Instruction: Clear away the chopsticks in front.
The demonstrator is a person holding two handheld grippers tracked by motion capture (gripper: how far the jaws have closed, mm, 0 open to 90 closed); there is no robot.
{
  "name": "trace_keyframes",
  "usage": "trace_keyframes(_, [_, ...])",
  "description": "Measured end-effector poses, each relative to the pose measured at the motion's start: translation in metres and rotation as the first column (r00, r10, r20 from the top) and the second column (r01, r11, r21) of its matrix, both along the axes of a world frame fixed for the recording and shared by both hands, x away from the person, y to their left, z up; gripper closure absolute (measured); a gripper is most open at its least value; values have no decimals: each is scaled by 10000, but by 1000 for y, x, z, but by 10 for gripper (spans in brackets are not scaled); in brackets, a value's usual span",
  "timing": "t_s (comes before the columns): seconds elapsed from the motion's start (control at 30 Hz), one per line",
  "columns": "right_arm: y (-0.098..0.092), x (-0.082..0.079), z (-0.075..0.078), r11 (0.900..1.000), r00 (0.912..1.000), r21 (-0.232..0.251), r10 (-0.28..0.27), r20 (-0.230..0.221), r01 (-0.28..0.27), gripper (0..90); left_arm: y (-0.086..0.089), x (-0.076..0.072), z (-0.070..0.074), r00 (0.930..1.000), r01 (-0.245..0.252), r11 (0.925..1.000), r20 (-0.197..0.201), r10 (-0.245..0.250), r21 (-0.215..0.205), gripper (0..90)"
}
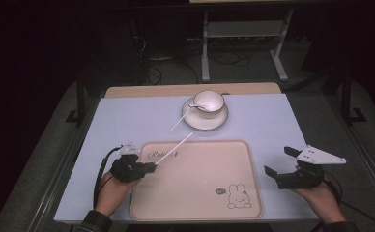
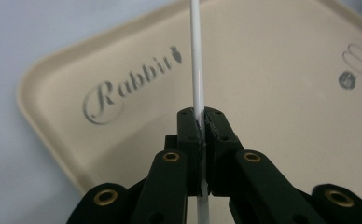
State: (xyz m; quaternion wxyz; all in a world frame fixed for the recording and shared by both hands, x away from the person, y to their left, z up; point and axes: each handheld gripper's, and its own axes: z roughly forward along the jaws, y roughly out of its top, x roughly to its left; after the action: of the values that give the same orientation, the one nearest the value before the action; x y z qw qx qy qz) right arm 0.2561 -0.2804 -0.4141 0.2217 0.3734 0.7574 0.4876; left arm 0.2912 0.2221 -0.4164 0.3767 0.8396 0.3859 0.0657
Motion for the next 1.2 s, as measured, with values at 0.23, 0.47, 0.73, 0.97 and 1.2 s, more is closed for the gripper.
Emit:
trace_keyframes(0.23, [1,-1,1,10000,10000,-19,26,39,-26,0,-5,2,-9,9997,162,9992,-172,-156,377,857])
trace_keyframes(0.47, [1,0,1,10000,10000,-8,25,34,-25,0,-5,1,-9,9994,274,9986,-201,-265,442,857])
trace_keyframes(0.73, [1,0,1,10000,10000,-4,30,22,-30,0,-11,1,-18,9979,486,9916,-489,-430,1200,851])
trace_keyframes(0.97, [1,-1,1,10000,10000,-9,38,24,-38,0,-11,1,-18,9981,535,9910,-385,-492,1227,833])
trace_keyframes(1.2, [1,0,0,10000,10000,-45,58,24,-58,0,-11,2,-17,9978,524,9931,-457,-478,1049,723])
